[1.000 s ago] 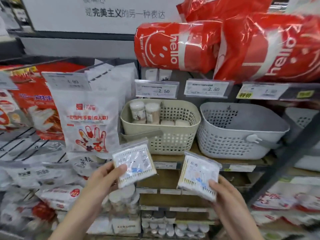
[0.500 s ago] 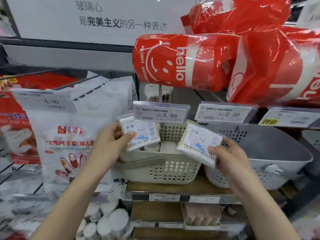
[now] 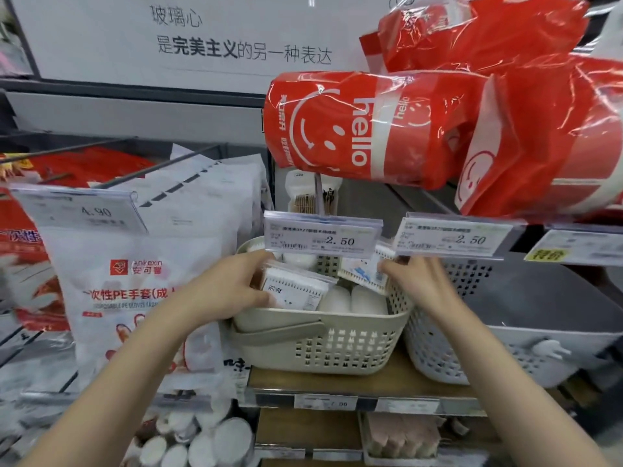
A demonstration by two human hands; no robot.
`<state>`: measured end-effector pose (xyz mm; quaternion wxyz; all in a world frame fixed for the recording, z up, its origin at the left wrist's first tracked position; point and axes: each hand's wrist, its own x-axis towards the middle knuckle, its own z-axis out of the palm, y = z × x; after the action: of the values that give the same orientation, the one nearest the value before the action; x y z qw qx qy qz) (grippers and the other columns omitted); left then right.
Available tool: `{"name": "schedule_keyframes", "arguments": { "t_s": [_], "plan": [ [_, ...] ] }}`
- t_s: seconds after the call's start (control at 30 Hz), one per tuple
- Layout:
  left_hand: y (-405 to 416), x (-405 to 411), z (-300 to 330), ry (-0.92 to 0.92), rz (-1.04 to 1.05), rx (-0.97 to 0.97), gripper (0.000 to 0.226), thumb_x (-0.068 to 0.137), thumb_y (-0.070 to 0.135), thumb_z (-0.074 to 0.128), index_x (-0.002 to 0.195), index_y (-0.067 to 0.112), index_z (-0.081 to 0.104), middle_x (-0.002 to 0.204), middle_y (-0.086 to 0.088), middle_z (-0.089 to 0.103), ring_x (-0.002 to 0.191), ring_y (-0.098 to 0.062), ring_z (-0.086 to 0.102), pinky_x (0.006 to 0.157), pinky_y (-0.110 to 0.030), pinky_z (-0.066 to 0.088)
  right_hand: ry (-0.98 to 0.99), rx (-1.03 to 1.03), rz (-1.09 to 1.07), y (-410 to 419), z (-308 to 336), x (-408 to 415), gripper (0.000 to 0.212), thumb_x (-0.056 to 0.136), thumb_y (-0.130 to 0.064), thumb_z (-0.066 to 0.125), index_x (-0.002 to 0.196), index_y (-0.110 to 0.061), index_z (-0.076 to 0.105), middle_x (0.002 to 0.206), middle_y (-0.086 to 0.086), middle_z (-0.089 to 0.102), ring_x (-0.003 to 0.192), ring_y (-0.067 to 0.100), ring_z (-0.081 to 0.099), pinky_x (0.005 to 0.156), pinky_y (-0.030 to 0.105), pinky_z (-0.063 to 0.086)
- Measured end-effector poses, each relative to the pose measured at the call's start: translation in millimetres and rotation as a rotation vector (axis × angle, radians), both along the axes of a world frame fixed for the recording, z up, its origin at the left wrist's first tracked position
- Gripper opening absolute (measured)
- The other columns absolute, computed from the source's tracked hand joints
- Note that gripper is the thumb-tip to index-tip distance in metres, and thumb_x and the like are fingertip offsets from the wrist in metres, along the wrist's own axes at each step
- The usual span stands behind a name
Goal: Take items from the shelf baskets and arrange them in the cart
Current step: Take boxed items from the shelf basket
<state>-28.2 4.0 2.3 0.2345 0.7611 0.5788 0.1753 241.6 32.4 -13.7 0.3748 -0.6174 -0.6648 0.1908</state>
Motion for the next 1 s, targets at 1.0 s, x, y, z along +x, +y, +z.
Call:
{"name": "schedule_keyframes", "arguments": {
  "t_s": [1.0],
  "plan": [
    [50.9, 28.4, -22.7, 0.535, -0.025, -0.467, 0.041, 0.094, 0.039, 0.048, 0.123, 0.012, 0.057, 0.132, -0.007, 0.055, 0.113, -0.022, 0.052, 0.086, -0.026, 0.036, -0.475, -0.257, 0.188, 84.9, -34.8, -20.2, 0.017, 0.089, -0.014, 0.055, 0.102, -0.004, 0.059, 0.100, 0.015, 0.061, 0.096, 0.028, 0.060, 0.082, 0.037, 0.048]
  ]
}}
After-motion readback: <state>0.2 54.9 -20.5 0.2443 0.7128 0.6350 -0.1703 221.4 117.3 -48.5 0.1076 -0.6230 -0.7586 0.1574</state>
